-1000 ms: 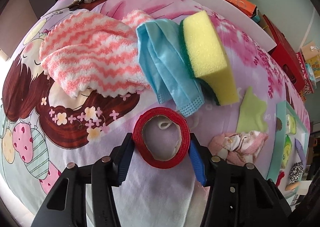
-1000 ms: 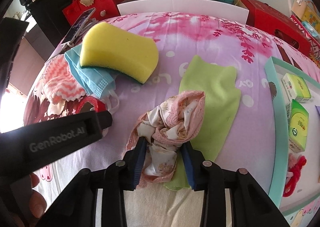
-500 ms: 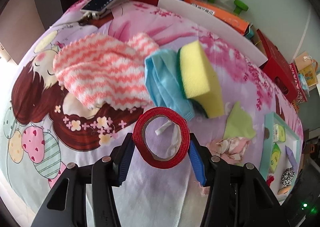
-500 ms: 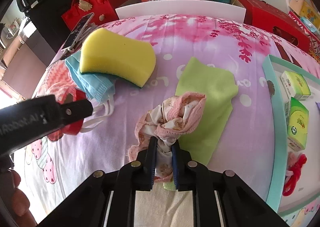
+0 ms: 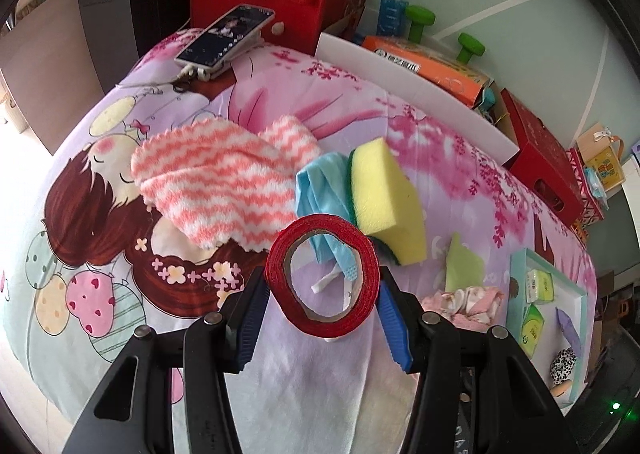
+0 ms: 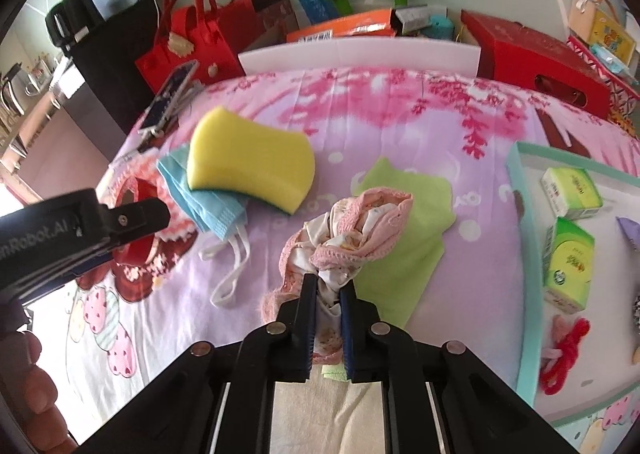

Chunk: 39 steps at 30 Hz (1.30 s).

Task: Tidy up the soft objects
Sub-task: 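Grasp the floral scrunchie with the right tool while the left tool grasps the red tape roll, then lift the scrunchie with the right tool while the left tool holds the tape roll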

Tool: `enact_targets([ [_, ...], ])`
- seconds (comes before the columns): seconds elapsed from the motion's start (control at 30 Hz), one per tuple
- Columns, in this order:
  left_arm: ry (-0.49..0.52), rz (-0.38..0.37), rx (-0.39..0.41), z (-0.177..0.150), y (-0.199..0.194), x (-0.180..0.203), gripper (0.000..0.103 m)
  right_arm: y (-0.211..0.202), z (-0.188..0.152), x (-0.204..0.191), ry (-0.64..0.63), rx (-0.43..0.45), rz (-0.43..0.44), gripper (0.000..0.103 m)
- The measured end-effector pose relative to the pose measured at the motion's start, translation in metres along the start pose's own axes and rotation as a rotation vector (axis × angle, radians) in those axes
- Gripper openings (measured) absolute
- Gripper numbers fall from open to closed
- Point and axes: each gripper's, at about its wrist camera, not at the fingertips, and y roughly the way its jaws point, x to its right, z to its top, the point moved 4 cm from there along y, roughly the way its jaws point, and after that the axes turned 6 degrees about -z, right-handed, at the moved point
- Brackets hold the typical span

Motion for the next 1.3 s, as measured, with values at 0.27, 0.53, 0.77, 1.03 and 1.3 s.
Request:
enact_targets([
  [0.27,0.021,-0.002,0.035,0.004,-0.007,0.011,0.055,-0.026,0.010,0.011,0.040,0.077,0.009,0.012],
  [0.53,0.041,-0.009,0.039,0.003,-0.009,0.019,0.055,-0.041,0.016,0.029,0.090,0.117,0.025,0.012],
  [0.77,0.047,-0.011,0.029,0.001,-0.006,0.022,0.055,-0.041,0.016,0.044,0.136,0.113,0.036,0.011],
  [1.03,0.054,-0.019,0.015,-0.001,-0.002,0.023,0.055,-0.014,0.005,0.036,0.080,0.002,0.018,0.012],
  [1.3,0.065,0.009,-0.041,-0.008,0.017,0.022,0.055,0.009,-0.007,0.025,0.023,-0.076,0.016,0.015],
])
